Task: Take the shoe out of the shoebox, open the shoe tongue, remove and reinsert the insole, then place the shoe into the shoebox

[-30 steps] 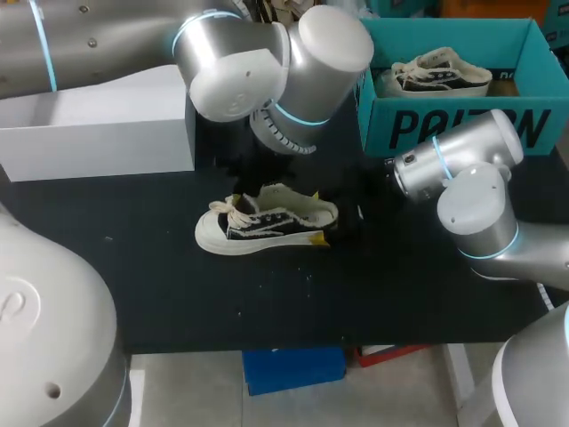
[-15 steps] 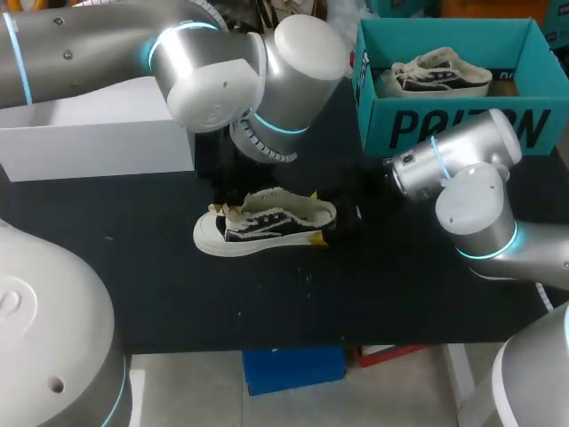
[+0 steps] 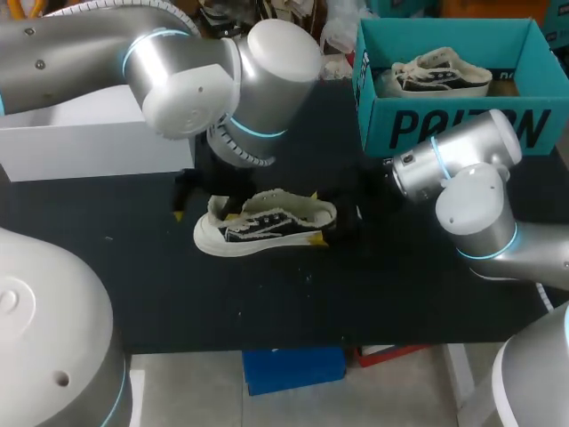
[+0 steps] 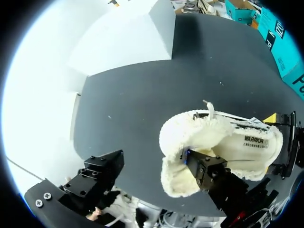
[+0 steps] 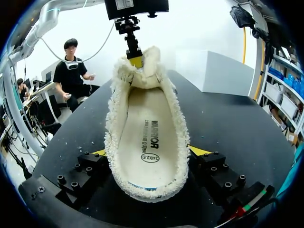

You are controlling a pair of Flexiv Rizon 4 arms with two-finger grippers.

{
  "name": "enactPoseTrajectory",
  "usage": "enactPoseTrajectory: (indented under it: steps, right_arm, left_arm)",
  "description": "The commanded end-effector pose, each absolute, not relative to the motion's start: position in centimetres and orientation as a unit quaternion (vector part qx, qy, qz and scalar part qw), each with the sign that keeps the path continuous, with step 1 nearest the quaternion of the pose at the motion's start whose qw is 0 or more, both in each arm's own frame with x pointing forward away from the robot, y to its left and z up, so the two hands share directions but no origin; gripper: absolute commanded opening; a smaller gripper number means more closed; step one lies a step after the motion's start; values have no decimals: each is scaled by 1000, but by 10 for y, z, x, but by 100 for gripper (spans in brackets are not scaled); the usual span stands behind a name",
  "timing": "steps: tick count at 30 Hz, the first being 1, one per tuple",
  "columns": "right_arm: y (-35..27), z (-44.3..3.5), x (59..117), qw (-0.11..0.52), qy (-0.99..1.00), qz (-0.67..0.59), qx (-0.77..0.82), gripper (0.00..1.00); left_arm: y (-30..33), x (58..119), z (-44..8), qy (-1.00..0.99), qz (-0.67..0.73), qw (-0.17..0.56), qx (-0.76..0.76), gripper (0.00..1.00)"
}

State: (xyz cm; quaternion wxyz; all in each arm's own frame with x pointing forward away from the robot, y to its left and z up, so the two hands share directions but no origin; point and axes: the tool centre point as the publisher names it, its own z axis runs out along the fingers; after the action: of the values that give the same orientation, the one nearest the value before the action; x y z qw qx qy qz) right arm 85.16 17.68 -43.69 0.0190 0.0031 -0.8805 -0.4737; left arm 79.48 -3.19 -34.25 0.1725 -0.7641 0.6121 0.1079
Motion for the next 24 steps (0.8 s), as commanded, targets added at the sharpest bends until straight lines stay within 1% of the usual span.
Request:
enactPoseTrajectory:
  steps: [1, 14, 24]
  right_arm:
    - [176, -439, 853, 19, -881, -473, 2, 0]
    - [176, -439, 853, 19, -881, -473, 2, 0]
    - [176, -439, 853, 19, -881, -473, 2, 0]
  left_arm:
    - [-20, 790, -350, 611, 103, 164, -768, 100]
    - [-2, 785, -366, 594, 116, 148, -782, 100]
    - [0, 784, -357, 597, 107, 146, -781, 100]
